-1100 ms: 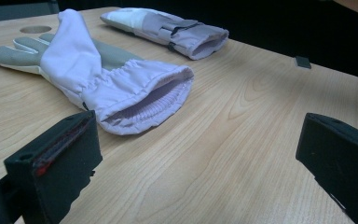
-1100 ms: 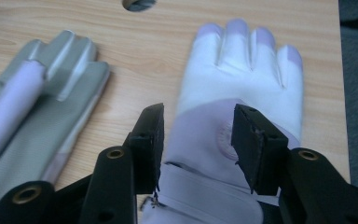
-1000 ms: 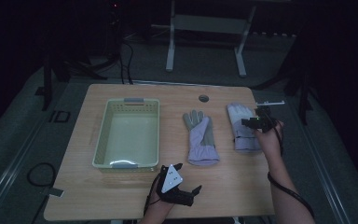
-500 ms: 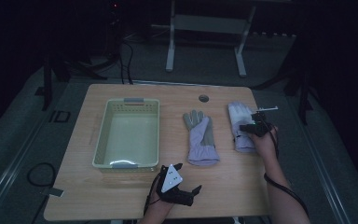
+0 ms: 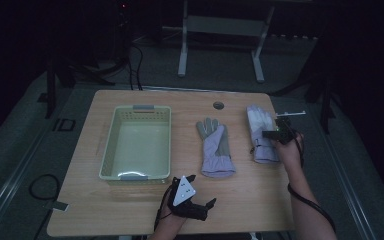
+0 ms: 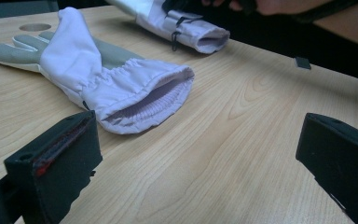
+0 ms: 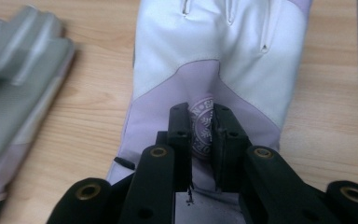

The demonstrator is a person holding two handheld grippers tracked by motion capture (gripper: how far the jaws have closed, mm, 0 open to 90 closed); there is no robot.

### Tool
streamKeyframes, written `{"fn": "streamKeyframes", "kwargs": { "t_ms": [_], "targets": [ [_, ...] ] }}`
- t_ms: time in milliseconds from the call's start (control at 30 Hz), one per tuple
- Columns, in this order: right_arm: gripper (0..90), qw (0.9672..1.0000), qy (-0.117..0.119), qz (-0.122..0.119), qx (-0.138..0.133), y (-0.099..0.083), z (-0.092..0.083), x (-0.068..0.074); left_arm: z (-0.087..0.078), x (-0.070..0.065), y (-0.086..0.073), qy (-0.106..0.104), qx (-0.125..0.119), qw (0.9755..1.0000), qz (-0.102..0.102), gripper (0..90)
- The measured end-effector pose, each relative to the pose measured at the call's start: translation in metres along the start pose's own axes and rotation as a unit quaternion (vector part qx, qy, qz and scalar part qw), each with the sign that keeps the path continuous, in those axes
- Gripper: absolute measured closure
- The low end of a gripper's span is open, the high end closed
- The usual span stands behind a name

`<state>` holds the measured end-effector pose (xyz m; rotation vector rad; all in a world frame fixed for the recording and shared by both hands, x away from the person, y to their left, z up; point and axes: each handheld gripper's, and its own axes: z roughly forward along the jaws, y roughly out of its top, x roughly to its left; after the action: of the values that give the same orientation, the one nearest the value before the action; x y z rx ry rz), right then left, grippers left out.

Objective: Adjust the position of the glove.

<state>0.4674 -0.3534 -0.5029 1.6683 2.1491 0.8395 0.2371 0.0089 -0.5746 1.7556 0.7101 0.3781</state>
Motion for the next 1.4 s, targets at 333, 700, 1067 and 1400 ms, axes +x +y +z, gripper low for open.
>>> {"fn": "streamKeyframes", "kwargs": {
  "t_ms": [333, 700, 1067, 1400],
  "targets": [
    [80.0, 0.9997, 0.011, -0.009, -0.022, 0.006, -0.056, 0.010, 0.000, 0.000, 0.000, 0.002, 0.001, 1.0000, 0.001, 0.1],
    [80.0, 0.9986, 0.031, -0.020, -0.038, -0.008, -0.100, 0.021, 0.000, -0.001, 0.000, 0.004, 0.001, 1.0000, 0.002, 0.1],
    [79.9, 0.9987, 0.027, -0.031, -0.031, -0.039, -0.098, 0.029, 0.000, -0.001, 0.000, 0.005, 0.002, 1.0000, 0.003, 0.1],
    [79.8, 0.9997, 0.019, -0.015, 0.005, -0.048, -0.053, 0.025, 0.000, -0.001, 0.000, 0.004, 0.002, 1.0000, 0.003, 0.1]
  ]
}}
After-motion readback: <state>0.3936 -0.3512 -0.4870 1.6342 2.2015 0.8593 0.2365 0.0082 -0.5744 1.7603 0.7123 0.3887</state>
